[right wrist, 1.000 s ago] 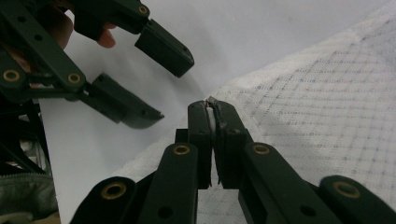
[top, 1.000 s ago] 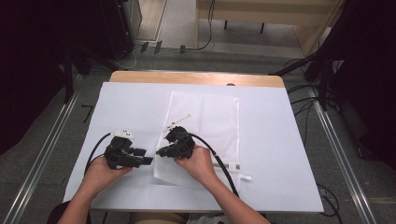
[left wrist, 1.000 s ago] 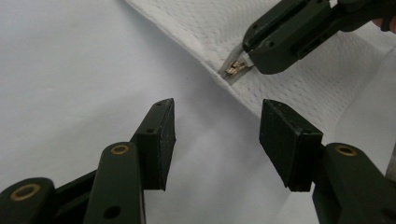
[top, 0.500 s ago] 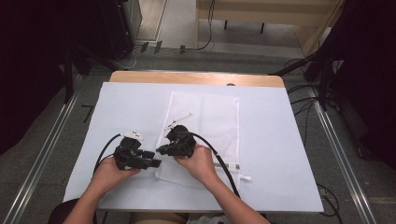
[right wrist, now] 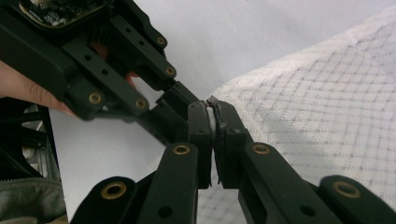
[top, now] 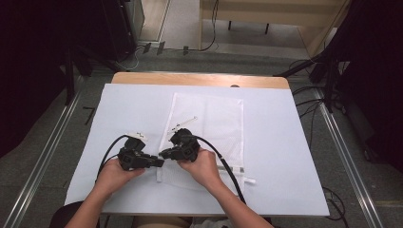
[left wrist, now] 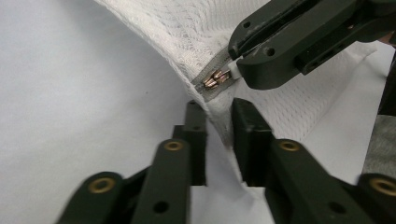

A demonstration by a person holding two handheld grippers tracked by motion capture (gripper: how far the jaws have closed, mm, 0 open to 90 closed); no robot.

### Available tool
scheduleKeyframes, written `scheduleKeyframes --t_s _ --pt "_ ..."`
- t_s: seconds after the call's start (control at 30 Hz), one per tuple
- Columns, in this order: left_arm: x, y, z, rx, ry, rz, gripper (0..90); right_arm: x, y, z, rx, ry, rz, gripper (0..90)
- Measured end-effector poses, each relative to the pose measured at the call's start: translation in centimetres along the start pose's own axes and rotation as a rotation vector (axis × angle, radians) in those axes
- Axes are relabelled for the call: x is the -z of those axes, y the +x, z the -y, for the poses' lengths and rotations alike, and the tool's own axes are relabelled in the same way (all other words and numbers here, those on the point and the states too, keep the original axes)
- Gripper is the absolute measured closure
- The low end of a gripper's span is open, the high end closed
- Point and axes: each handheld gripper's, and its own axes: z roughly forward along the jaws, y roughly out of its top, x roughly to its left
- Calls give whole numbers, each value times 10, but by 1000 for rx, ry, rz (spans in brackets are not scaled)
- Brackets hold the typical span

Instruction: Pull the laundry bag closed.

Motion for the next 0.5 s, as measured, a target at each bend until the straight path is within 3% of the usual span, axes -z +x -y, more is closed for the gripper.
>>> scheduleKeyframes --t_s 0.33,0.5 --pt "0 0 -1 10 16 5 895 1 -9 9 -36 -8 -33 879" --pt "2 0 -1 4 9 -13 899 3 -12 12 -43 -29 -47 880"
